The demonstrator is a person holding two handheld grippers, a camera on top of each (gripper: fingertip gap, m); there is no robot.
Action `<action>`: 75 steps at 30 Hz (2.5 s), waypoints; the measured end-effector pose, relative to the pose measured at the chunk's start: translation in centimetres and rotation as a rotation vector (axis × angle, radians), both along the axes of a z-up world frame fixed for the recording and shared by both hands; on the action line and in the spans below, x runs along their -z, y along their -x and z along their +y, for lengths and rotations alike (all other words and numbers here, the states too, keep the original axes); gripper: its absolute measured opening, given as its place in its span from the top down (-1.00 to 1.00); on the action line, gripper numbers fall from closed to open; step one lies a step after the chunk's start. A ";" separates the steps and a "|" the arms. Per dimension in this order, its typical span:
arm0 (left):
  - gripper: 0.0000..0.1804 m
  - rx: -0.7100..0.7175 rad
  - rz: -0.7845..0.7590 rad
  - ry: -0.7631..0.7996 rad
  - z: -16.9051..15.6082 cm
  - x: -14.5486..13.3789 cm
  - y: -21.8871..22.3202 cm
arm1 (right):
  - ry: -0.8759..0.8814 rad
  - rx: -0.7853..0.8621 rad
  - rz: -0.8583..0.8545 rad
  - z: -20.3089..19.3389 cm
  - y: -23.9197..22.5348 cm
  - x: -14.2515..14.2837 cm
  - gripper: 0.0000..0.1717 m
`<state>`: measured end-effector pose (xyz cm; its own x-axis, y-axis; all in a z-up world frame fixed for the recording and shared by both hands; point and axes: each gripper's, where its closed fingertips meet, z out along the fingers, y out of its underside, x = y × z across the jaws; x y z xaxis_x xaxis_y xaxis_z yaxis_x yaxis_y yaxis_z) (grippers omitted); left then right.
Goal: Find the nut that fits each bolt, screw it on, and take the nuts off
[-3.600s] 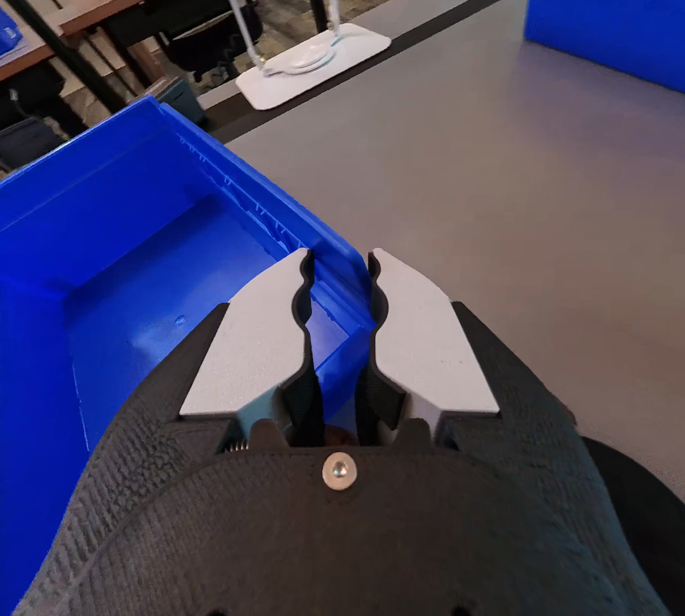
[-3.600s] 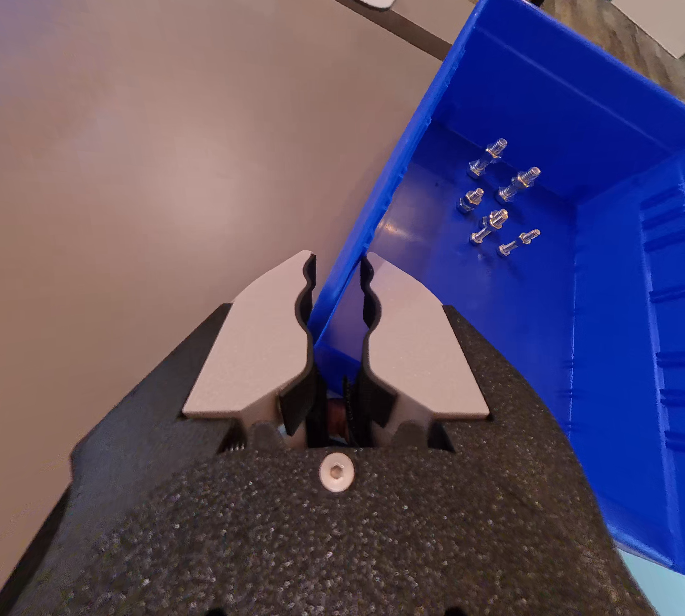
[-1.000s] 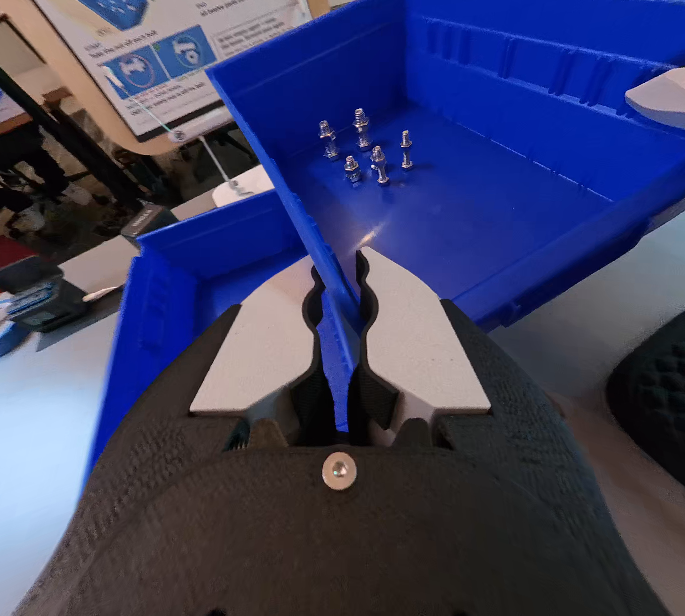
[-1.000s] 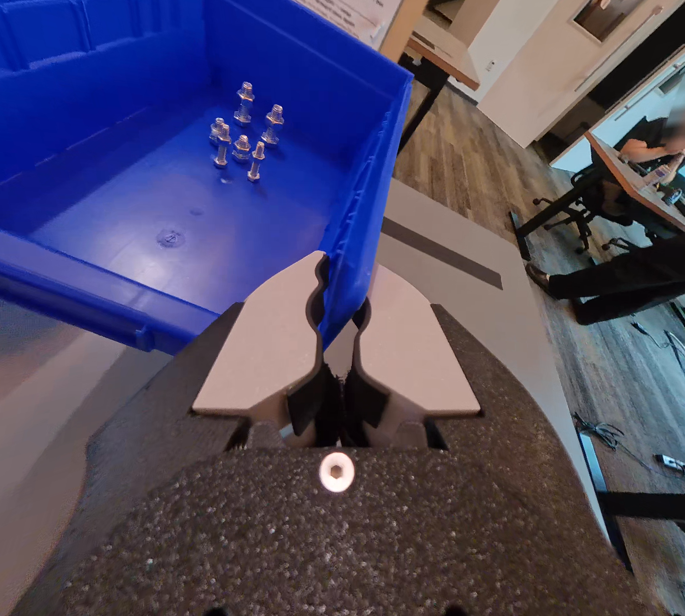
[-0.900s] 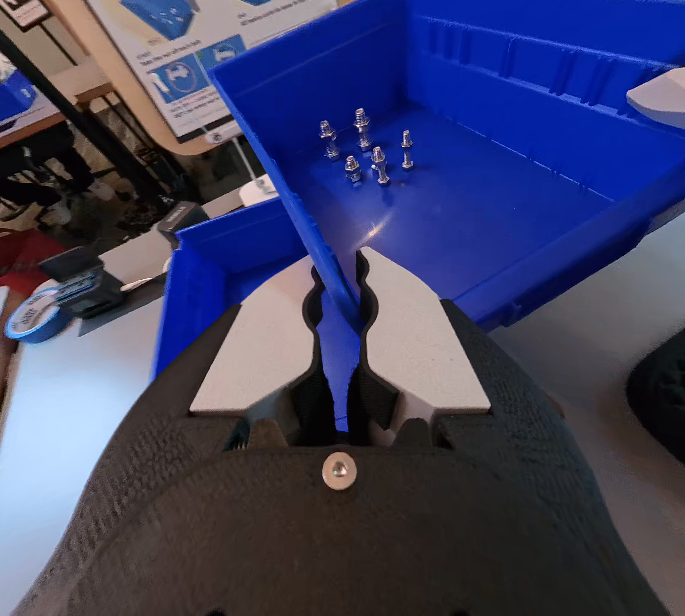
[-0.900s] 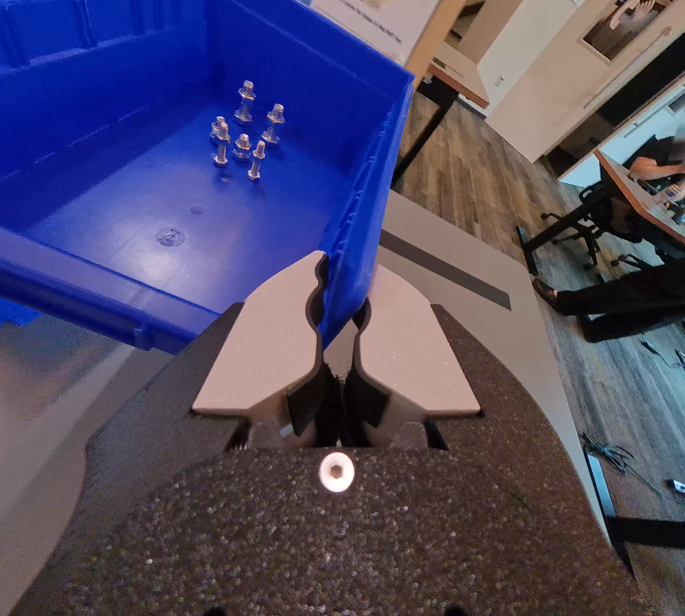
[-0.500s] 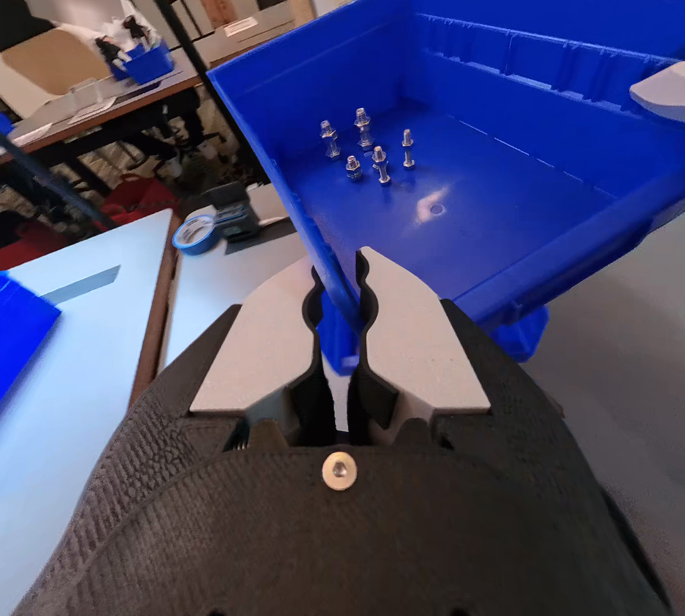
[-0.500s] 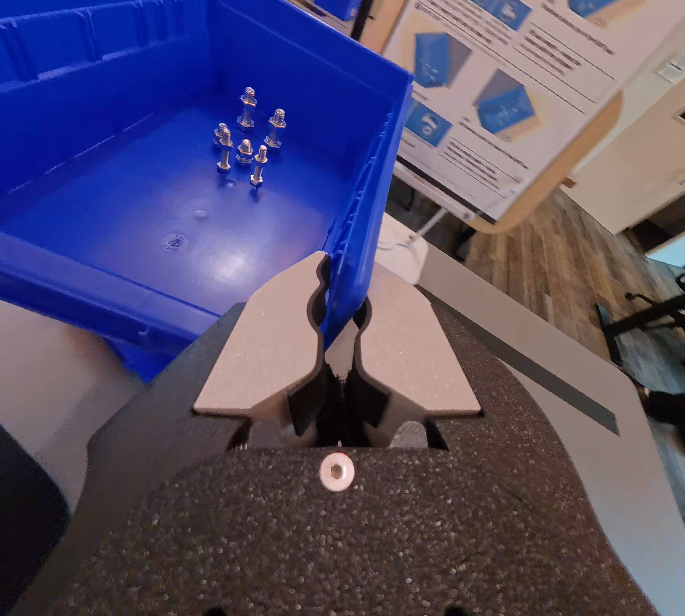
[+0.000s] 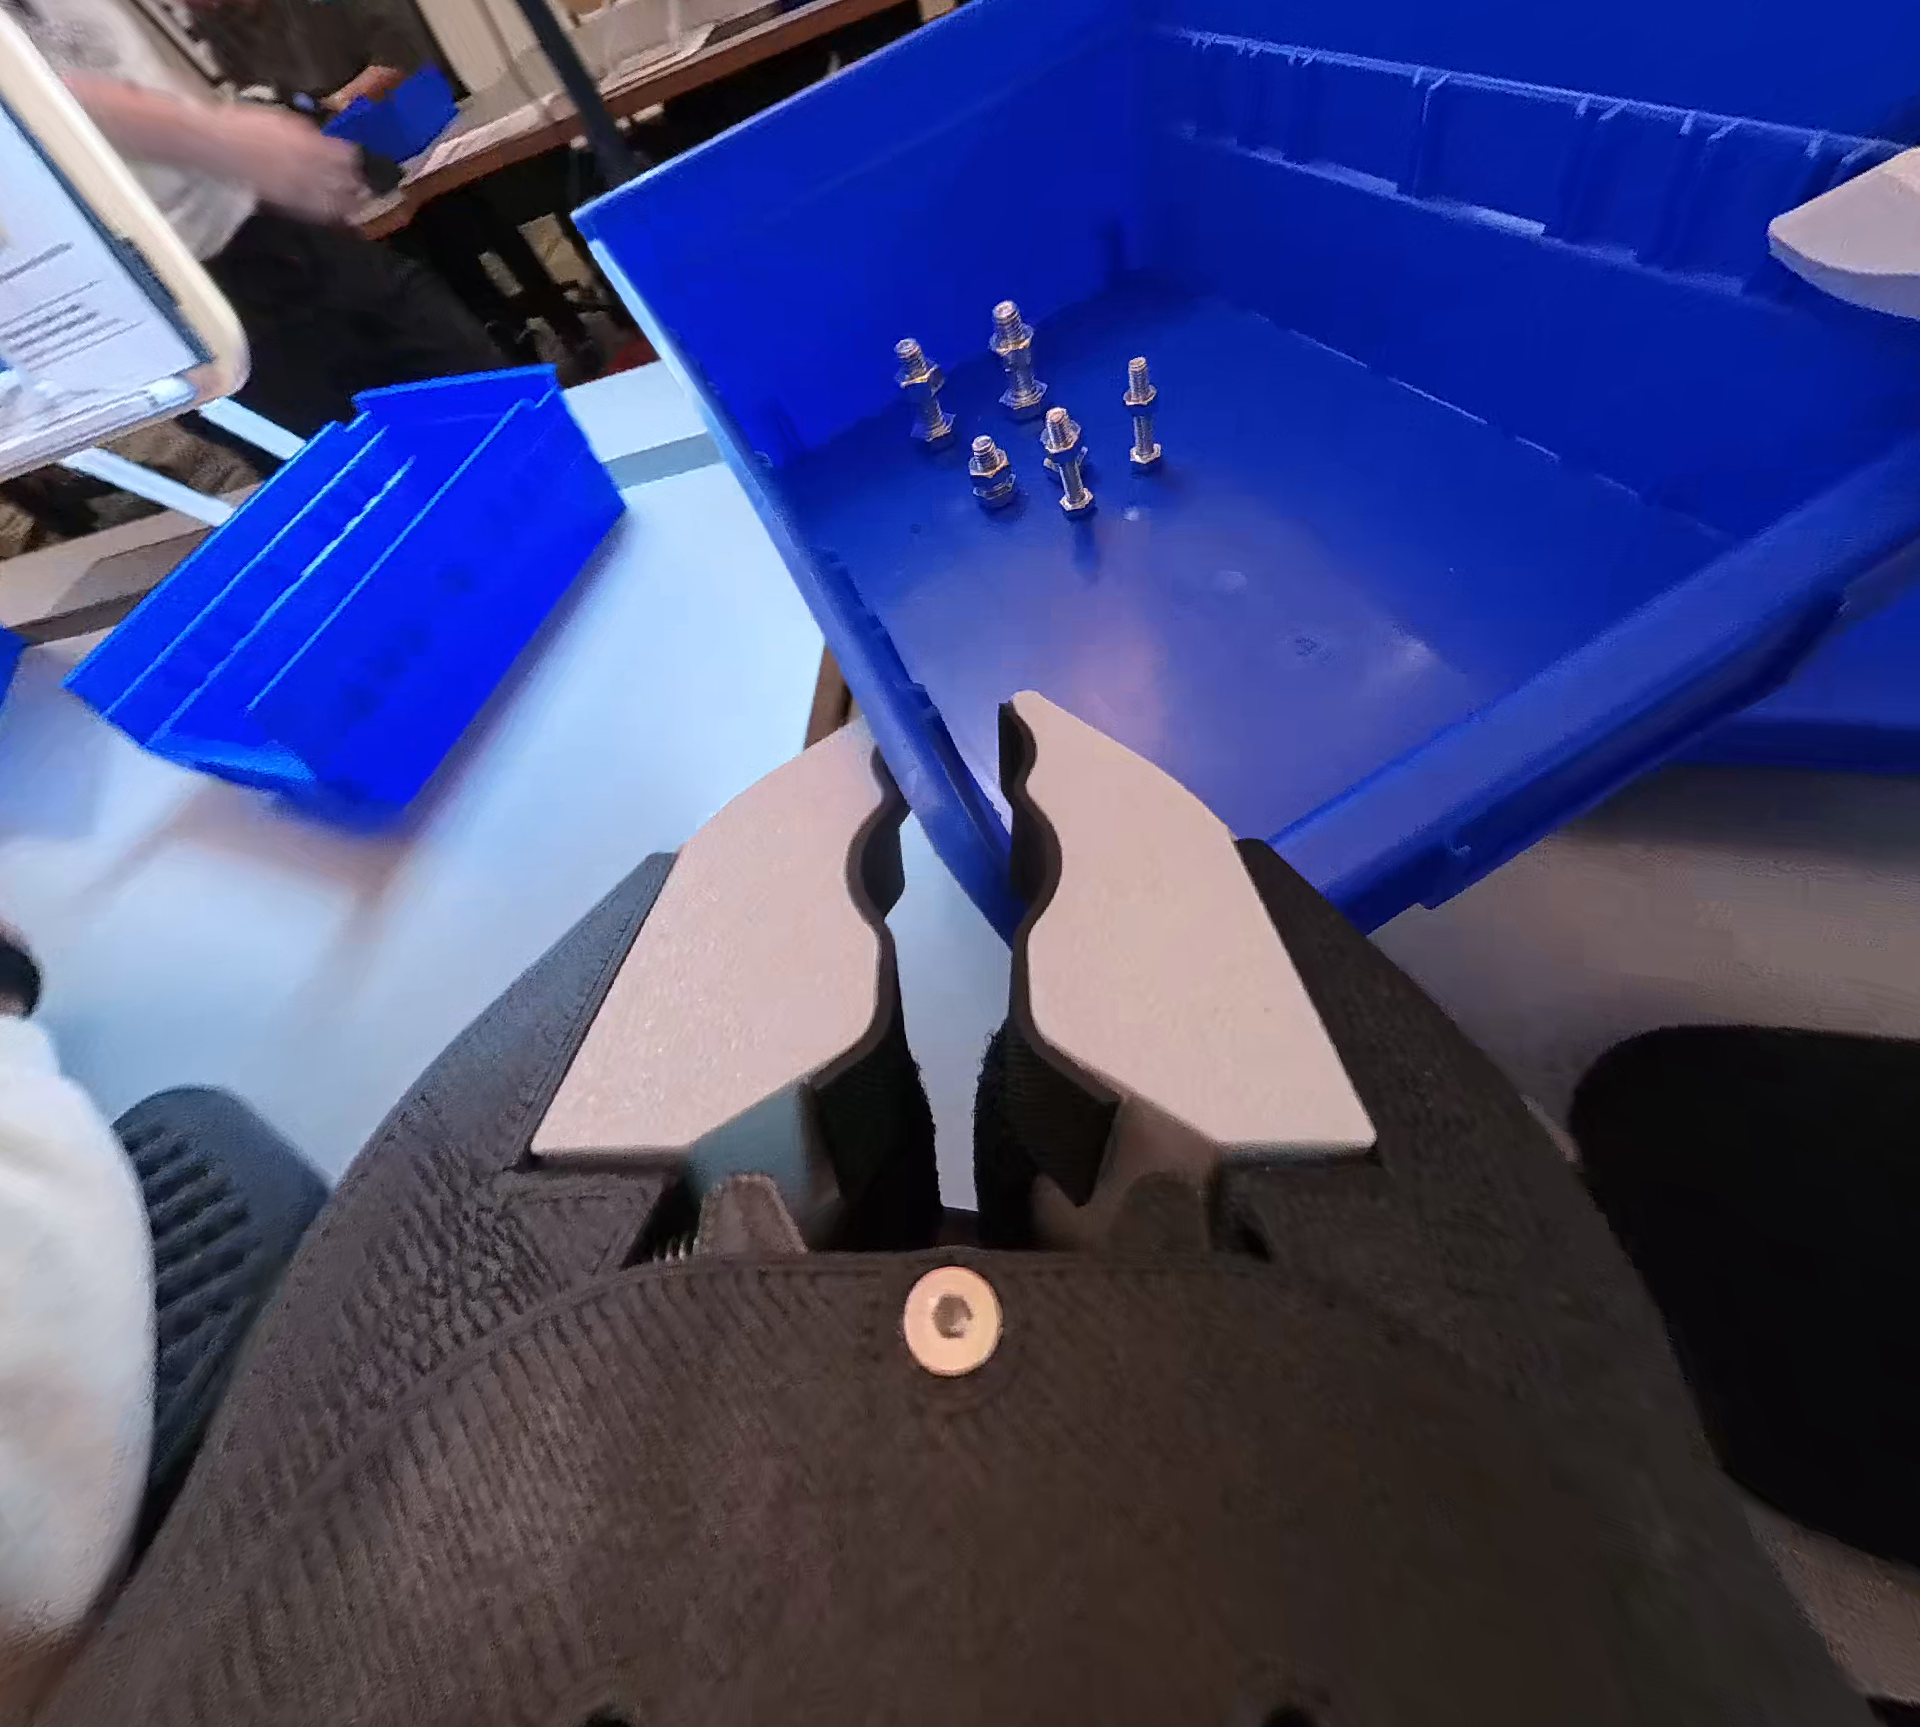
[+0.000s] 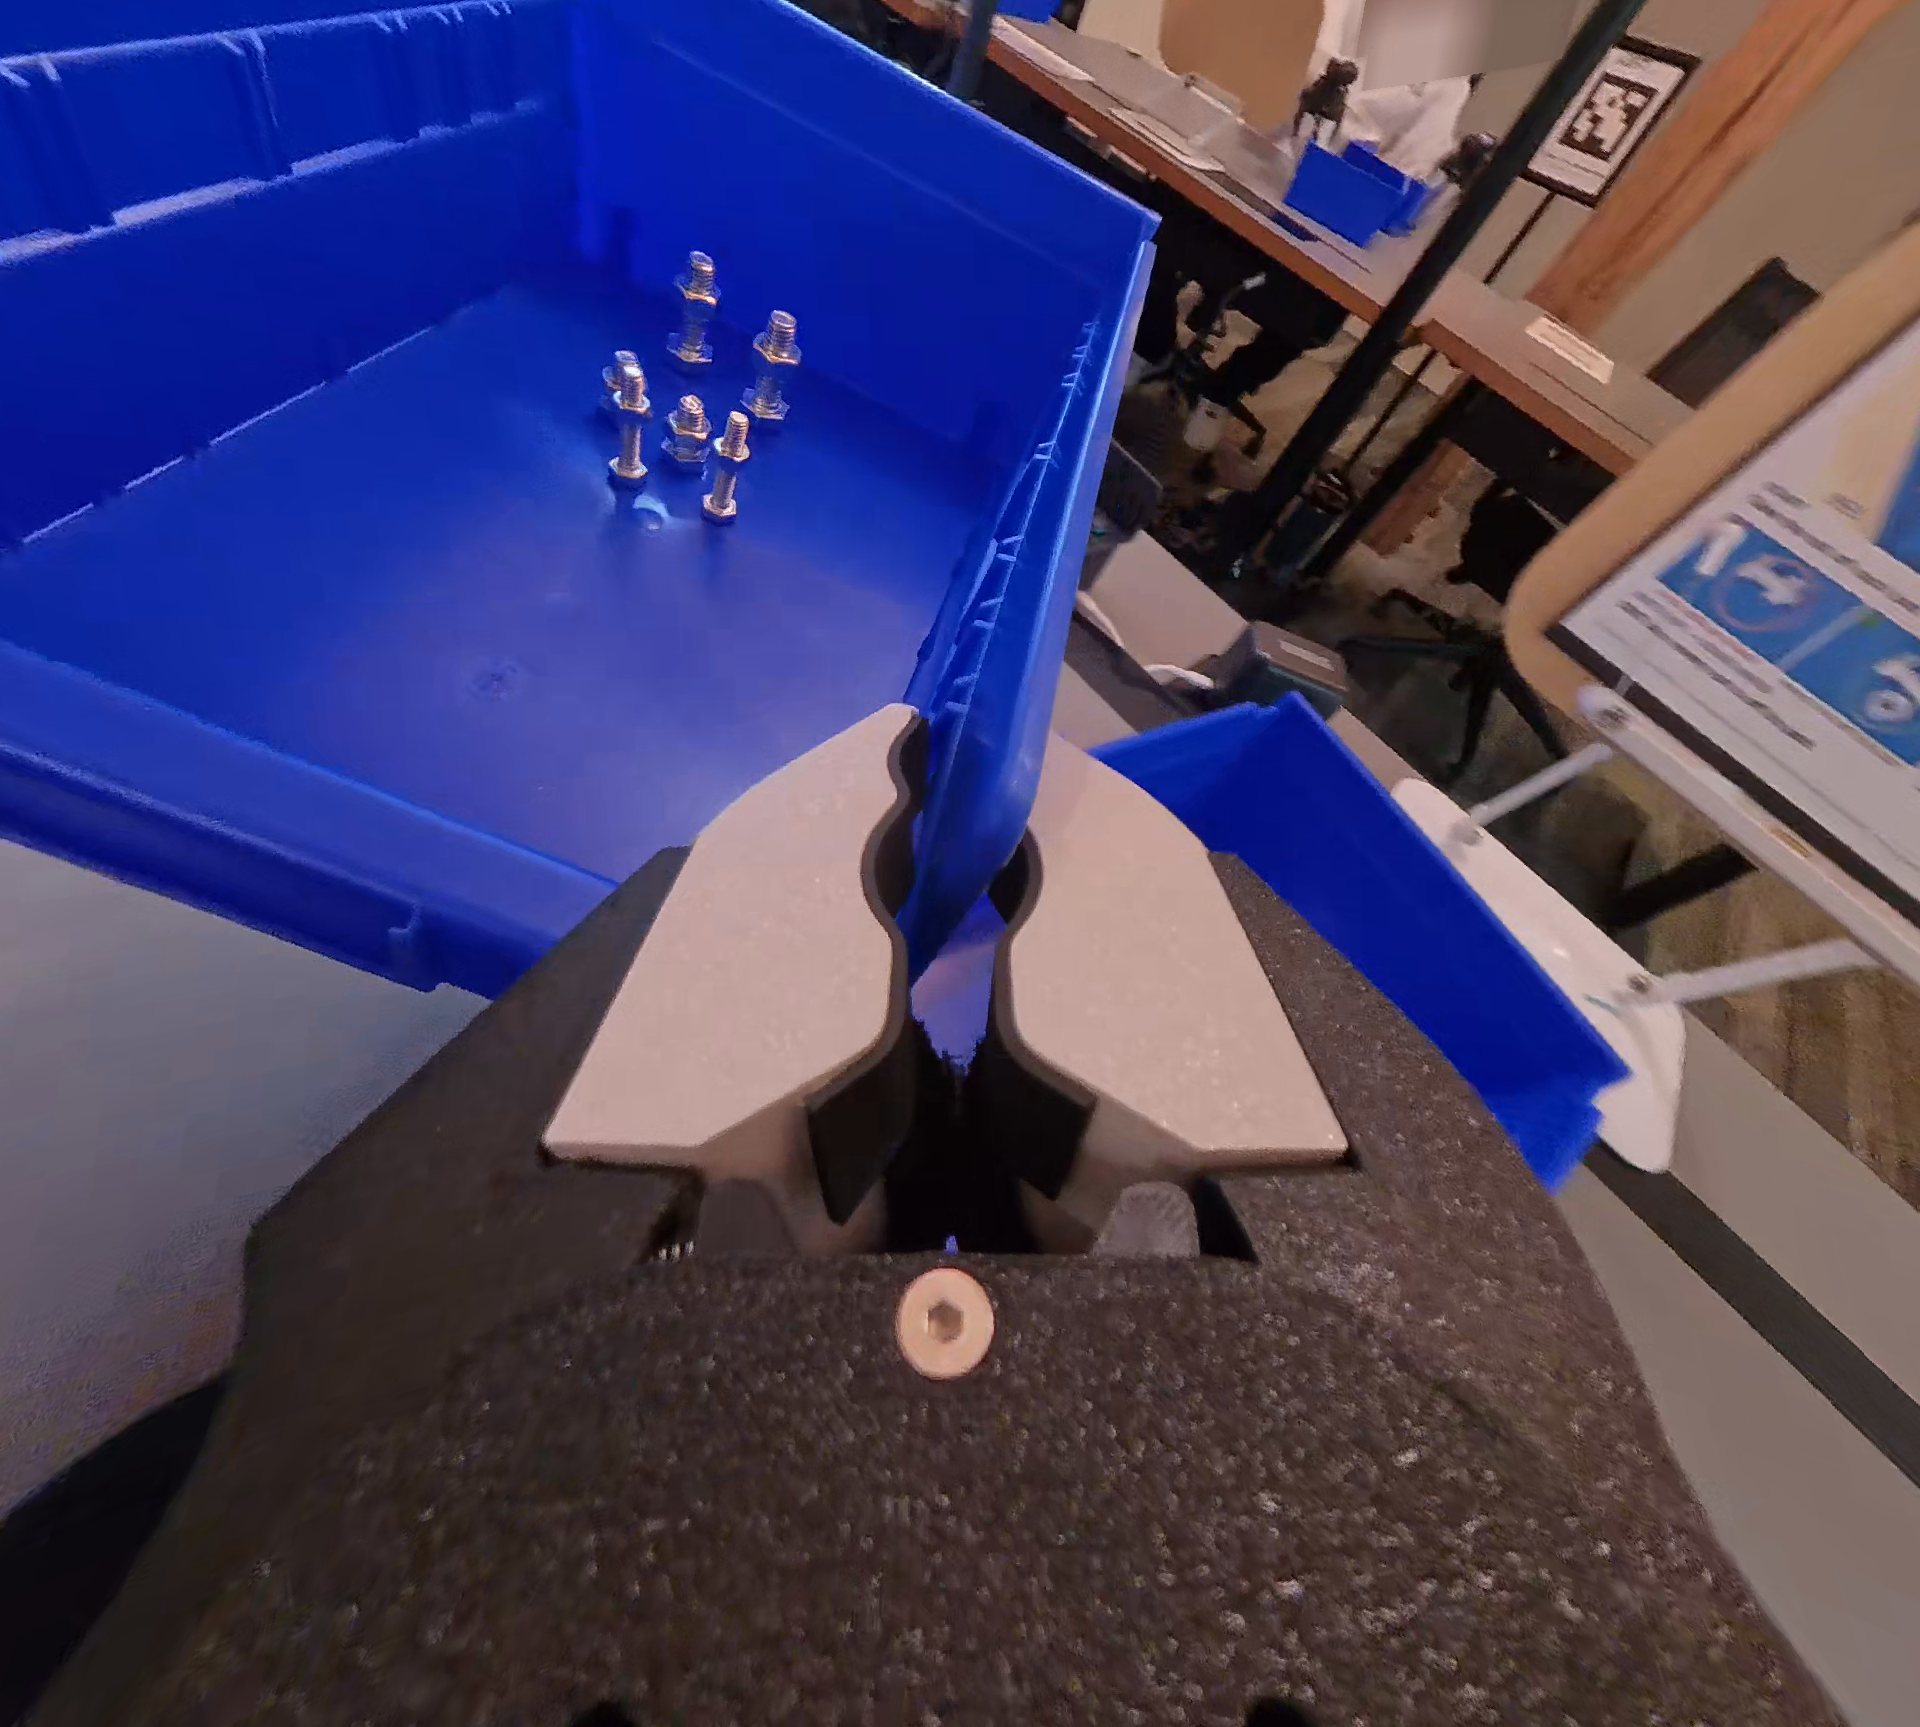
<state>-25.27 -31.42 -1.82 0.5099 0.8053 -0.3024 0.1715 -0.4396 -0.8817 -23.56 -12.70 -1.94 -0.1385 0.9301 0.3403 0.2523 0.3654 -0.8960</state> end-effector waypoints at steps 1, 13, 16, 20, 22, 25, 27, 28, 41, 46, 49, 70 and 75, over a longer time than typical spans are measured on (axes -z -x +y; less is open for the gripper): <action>0.83 -0.014 0.002 0.004 -1.0 0.3 0.0 | -0.004 -0.014 0.003 -1.0 0.2 0.5 0.89; 0.84 -0.070 -0.021 0.013 -7.2 6.9 -0.8 | -0.112 -0.082 0.000 -7.1 0.0 7.9 0.86; 0.84 -0.064 -0.029 0.002 -7.3 8.9 -1.1 | -0.128 -0.078 -0.008 -7.2 -0.5 9.6 0.86; 0.84 -0.053 -0.044 -0.027 -7.0 11.1 -1.4 | -0.161 -0.071 -0.019 -6.9 -1.0 11.2 0.86; 0.85 -0.045 -0.025 -0.041 -6.8 11.5 -1.5 | -0.181 -0.064 -0.011 -6.7 -1.2 11.8 0.86; 0.85 -0.037 -0.014 -0.046 -6.5 11.9 -1.8 | -0.208 -0.055 0.005 -6.4 -1.7 11.9 0.86; 0.84 -0.021 -0.016 -0.056 -6.2 12.1 -2.0 | -0.229 -0.048 0.014 -6.1 -2.2 11.8 0.86; 0.84 -0.014 -0.022 -0.059 -6.0 12.3 -2.2 | -0.243 -0.044 0.016 -6.0 -2.5 11.7 0.85; 0.84 0.030 -0.045 -0.056 -3.7 14.3 -2.0 | -0.237 -0.014 -0.022 -3.6 -3.1 13.8 0.85; 0.82 0.030 -0.045 -0.070 -3.5 14.8 -1.9 | -0.217 -0.019 -0.046 -3.3 -2.9 14.4 0.82; 0.81 0.026 -0.053 -0.077 -3.5 15.3 -1.8 | -0.219 -0.046 -0.073 -3.3 -2.7 15.1 0.76; 0.28 0.140 0.170 -0.345 1.9 7.1 -7.4 | 0.084 0.324 -0.175 15.1 -7.8 15.0 0.45; 0.28 0.323 0.130 -0.347 9.3 6.9 -11.7 | 0.014 0.396 -0.257 18.6 -11.2 15.6 0.77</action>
